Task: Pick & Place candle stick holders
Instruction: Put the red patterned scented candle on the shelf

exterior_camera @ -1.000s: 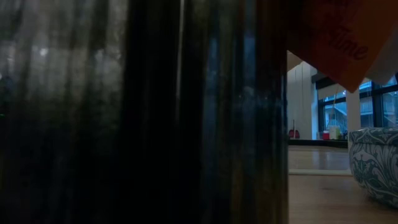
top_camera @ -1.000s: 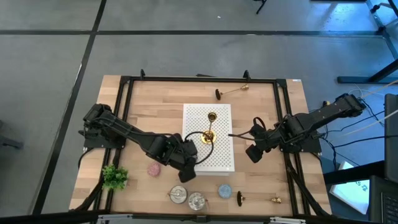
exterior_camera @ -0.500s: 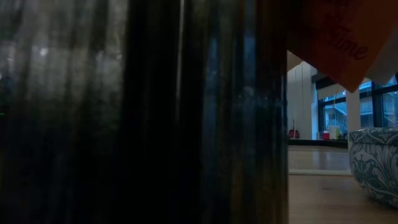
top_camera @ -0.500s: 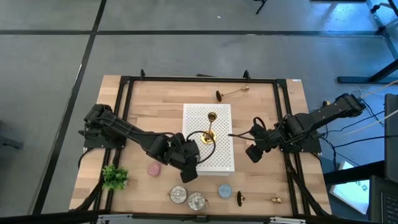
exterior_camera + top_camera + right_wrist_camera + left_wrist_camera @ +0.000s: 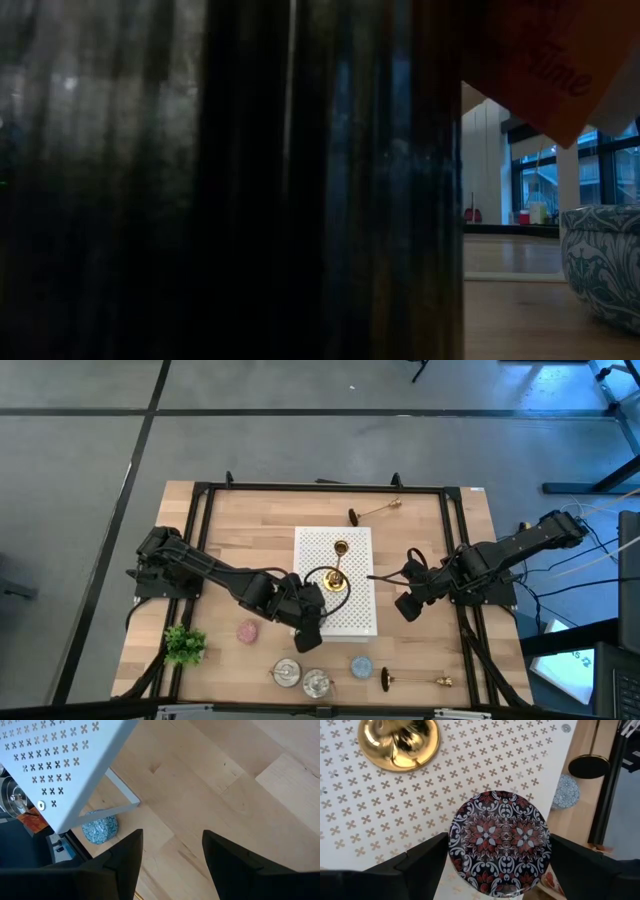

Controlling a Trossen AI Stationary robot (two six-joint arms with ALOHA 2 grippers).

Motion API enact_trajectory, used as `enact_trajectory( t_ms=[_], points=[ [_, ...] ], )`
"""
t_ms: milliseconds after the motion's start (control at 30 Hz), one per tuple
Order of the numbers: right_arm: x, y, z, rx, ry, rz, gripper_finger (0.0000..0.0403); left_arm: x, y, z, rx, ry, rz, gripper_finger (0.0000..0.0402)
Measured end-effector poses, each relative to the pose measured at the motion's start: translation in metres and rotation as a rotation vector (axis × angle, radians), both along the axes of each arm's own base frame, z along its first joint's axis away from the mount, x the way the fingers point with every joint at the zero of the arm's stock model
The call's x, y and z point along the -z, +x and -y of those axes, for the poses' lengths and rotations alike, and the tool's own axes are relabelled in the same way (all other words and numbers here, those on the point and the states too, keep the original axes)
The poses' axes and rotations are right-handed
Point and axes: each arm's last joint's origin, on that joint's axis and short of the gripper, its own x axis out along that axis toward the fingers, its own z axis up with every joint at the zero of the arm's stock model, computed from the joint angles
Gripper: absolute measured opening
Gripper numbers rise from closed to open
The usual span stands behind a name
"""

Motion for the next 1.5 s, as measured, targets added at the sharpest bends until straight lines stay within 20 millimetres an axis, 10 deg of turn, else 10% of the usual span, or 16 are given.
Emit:
enact_trajectory(
  t_ms=[1500],
  points=[
    [0.0012, -0.0036, -0.0009, -0.012, -0.02, -0.027, 0.0209, -0.0081, 0.0057, 0.0013, -0.018, -0.028, 0.103, 0.0328]
  ],
)
